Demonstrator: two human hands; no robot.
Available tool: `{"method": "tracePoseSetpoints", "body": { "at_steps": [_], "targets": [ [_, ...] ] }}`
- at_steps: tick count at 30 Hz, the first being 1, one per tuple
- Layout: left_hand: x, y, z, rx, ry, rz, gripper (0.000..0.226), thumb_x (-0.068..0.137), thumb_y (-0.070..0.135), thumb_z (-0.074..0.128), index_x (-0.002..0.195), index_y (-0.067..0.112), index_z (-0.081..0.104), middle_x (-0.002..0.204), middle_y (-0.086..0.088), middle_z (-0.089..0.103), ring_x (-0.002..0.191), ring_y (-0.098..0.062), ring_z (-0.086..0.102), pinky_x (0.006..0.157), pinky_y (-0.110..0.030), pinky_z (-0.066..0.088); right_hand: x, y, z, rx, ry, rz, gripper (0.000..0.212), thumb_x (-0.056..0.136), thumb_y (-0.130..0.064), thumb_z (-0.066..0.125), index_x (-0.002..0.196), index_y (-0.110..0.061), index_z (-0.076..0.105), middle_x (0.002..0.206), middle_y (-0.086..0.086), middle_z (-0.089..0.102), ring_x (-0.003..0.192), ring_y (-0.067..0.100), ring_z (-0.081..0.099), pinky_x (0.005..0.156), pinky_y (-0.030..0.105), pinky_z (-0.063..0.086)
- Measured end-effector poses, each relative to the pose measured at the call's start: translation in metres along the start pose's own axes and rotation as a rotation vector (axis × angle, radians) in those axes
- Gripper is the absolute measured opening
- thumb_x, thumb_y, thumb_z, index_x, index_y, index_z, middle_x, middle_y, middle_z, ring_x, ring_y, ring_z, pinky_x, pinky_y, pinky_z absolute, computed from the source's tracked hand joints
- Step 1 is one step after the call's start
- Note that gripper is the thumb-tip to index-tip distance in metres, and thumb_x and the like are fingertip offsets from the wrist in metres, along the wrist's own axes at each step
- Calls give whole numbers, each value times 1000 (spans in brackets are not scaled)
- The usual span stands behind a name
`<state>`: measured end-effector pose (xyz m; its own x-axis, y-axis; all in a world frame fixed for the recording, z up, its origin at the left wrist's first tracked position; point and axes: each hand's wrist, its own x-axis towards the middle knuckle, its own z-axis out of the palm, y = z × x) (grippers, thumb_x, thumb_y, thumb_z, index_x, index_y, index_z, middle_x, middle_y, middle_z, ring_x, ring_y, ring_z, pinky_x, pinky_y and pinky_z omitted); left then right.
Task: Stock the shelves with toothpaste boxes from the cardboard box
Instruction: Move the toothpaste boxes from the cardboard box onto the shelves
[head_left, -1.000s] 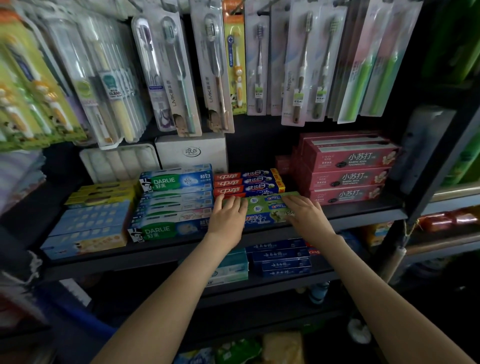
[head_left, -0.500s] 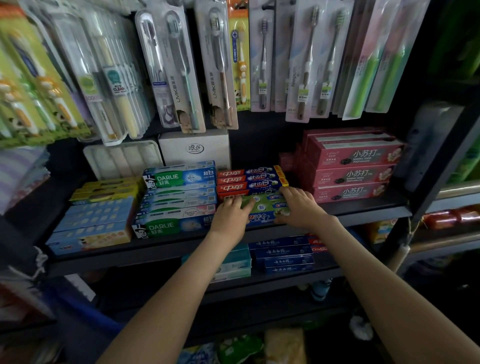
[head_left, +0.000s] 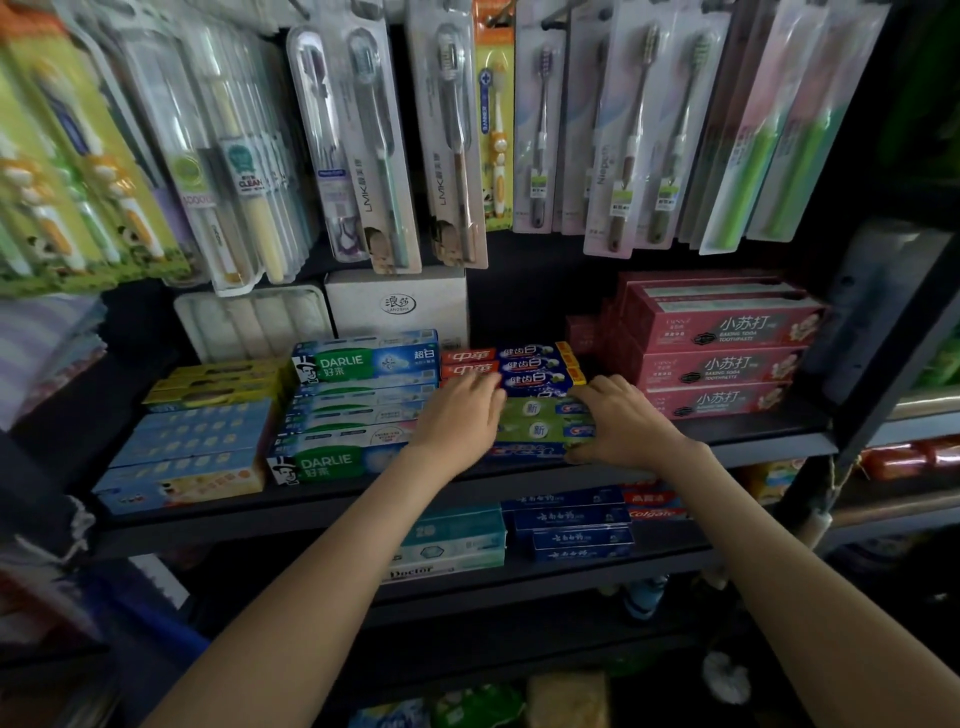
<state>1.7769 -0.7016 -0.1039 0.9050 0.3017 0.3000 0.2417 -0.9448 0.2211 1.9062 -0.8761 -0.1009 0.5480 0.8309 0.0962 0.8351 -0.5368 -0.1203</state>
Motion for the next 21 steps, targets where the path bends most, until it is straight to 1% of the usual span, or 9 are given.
{"method": "tracePoseSetpoints", "body": {
  "at_steps": [2, 3, 5, 8, 10, 13, 17, 19, 21],
  "targets": [
    [7, -4, -4, -35, 105, -87, 45, 99, 13, 39, 143, 7, 34, 136, -13, 48, 123, -26, 46, 103, -35, 39, -6, 0, -12, -58, 57, 29, 89, 70, -56, 71, 142, -17, 36, 125, 4, 45, 116, 23, 38, 100, 33, 33],
    [11, -5, -7, -33, 111, -129, 49, 95, 8, 43, 143, 6, 33, 134, -14, 47, 122, -27, 45, 102, -36, 39, -9, -1, -18, -86, 78, 44, 88, 71, -55, 71, 142, -17, 36, 124, 4, 45, 116, 23, 38, 99, 34, 33],
    [19, -8, -10, -3, 47, -179, 54, 90, 5, 48, 142, 4, 32, 135, -14, 46, 123, -29, 44, 104, -37, 37, -16, -3, -29, -136, 106, 72, 85, 72, -55, 70, 141, -18, 36, 125, 3, 45, 117, 24, 38, 100, 34, 32],
    [29, -15, -10, 105, -83, -166, 54, 89, 6, 49, 141, 3, 34, 138, -15, 44, 127, -29, 41, 110, -39, 30, -24, -4, -41, -157, 143, 129, 82, 72, -55, 70, 138, -19, 38, 125, 3, 46, 117, 24, 38, 100, 34, 32],
    [33, -18, -7, 164, -162, -145, 58, 90, 9, 49, 145, 5, 30, 147, -14, 35, 136, -27, 31, 117, -42, 16, -28, -3, -48, -157, 174, 186, 80, 72, -54, 69, 137, -18, 39, 125, 4, 46, 118, 25, 38, 101, 35, 31],
    [38, -20, 0, 223, -285, -127, 61, 98, 22, 38, 152, 8, 13, 159, -9, 14, 146, -23, 10, 119, -46, 1, -27, -3, -53, -195, 238, 254, 77, 74, -52, 68, 135, -15, 41, 125, 7, 46, 118, 28, 38, 101, 36, 31],
    [54, -25, 12, 214, -334, -96, 64, 102, 44, 16, 153, 7, 6, 160, -12, 2, 148, -25, -3, 118, -44, -5, -8, -14, -48, -180, 275, 313, 72, 76, -48, 68, 132, -11, 42, 126, 10, 46, 118, 31, 38, 101, 37, 31],
    [62, -28, 18, 240, -353, -70, 69, 101, 50, 11, 152, 4, 6, 160, -15, 3, 147, -27, -3, 118, -45, -6, 4, -19, -44, -169, 294, 325, 67, 77, -45, 68, 129, -11, 43, 124, 10, 46, 117, 31, 39, 99, 37, 32],
    [66, -31, 25, 263, -371, -61, 72, 100, 52, 12, 151, 2, 7, 159, -16, 5, 147, -27, -1, 119, -45, -5, 14, -21, -39, -165, 300, 332, 63, 77, -41, 68, 127, -11, 45, 122, 10, 47, 115, 30, 40, 97, 36, 33]
  ]
}}
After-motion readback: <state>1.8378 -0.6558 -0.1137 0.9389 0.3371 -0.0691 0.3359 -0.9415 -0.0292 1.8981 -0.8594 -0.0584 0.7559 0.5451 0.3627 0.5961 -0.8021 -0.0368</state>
